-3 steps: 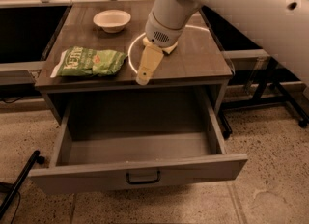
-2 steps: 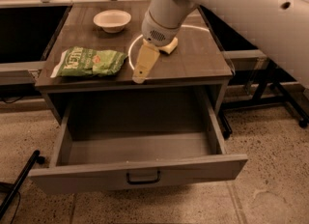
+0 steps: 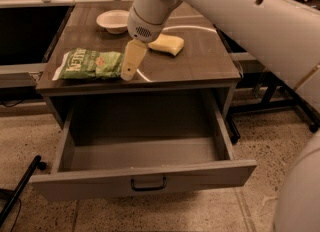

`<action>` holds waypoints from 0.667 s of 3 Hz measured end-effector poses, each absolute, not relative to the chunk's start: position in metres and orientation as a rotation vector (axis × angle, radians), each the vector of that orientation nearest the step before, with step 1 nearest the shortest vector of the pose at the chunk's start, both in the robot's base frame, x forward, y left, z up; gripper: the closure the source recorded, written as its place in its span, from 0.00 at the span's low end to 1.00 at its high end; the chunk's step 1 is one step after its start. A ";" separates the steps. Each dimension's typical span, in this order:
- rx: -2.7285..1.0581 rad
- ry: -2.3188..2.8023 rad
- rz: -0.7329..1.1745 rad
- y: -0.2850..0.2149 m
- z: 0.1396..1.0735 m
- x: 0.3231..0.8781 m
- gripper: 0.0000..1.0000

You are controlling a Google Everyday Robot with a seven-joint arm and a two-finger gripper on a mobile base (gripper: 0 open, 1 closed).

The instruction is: Place green jalapeno chip bag into top drawer

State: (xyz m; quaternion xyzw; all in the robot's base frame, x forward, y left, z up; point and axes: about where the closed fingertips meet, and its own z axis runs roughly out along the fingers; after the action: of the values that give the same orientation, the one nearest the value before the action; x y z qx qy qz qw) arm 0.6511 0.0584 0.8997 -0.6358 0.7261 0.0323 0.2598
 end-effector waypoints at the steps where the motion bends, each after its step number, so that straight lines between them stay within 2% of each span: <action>1: -1.770 1.942 0.102 0.083 0.894 0.660 0.00; 2: -1.798 1.934 0.124 0.101 0.885 0.668 0.00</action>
Offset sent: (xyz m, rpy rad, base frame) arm 0.0294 0.0652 -0.0230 -0.0057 0.0455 0.0904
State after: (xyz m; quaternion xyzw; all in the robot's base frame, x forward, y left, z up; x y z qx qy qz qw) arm 0.6683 0.1009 0.8855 -0.6591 0.7090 0.0455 0.2466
